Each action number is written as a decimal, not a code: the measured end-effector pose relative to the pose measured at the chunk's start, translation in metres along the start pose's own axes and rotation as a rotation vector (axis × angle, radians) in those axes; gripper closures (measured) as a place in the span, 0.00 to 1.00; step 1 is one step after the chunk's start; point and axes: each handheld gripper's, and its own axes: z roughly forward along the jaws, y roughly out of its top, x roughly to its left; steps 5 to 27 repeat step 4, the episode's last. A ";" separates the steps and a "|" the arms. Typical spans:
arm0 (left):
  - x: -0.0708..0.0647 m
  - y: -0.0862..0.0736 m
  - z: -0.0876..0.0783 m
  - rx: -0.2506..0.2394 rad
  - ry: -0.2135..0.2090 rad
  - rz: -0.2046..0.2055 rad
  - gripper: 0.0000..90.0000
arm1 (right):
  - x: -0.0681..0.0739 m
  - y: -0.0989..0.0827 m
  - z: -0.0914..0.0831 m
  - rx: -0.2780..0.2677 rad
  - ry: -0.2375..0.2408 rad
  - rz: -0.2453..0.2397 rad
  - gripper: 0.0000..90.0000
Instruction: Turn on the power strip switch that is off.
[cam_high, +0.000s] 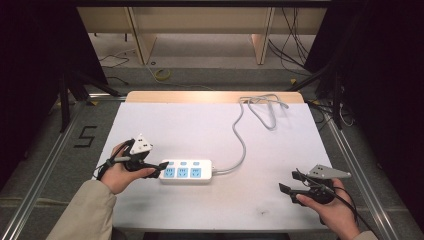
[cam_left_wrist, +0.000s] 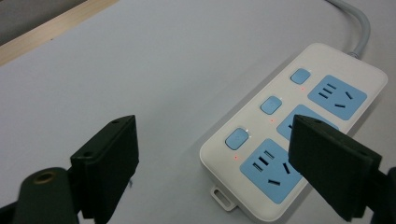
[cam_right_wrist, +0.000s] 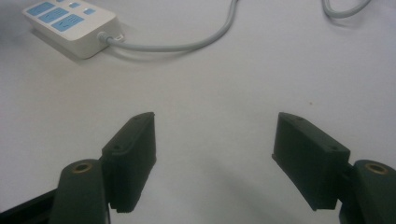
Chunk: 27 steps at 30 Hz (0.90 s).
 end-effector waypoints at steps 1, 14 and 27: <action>0.000 0.000 0.000 -0.003 0.001 -0.003 0.18 | 0.000 0.000 0.000 -0.001 0.000 0.001 0.34; 0.001 0.001 0.000 -0.007 0.008 -0.010 0.18 | 0.000 0.000 0.000 -0.001 0.000 0.001 0.33; 0.001 0.001 0.000 -0.007 0.008 -0.010 0.18 | 0.000 0.000 0.000 -0.001 0.000 0.001 0.33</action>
